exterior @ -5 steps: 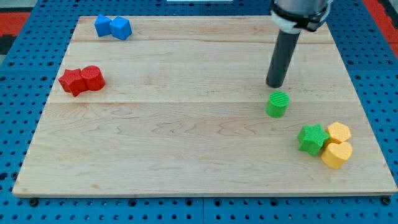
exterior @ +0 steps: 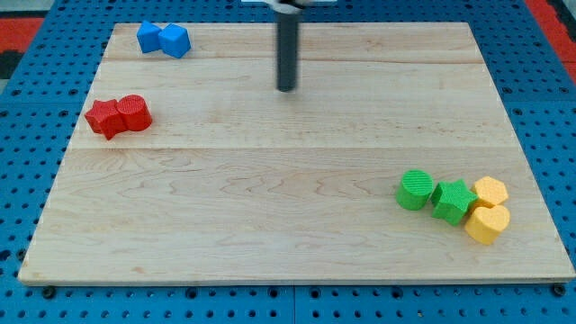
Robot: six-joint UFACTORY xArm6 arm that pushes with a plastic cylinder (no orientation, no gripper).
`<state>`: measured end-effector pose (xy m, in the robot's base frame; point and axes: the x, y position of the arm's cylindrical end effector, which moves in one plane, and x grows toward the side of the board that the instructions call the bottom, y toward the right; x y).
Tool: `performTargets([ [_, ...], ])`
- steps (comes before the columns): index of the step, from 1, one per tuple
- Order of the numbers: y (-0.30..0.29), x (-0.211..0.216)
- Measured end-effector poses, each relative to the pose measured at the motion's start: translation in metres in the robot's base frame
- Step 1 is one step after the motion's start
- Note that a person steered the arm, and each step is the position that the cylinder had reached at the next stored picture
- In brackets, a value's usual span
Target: Push the red circle to the center
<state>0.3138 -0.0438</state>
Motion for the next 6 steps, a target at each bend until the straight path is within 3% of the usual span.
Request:
performTargets([
  [2, -0.186, -0.007],
  [3, -0.205, 0.037],
  [4, -0.18, 0.097],
  [5, -0.122, 0.118],
  [6, -0.131, 0.109],
])
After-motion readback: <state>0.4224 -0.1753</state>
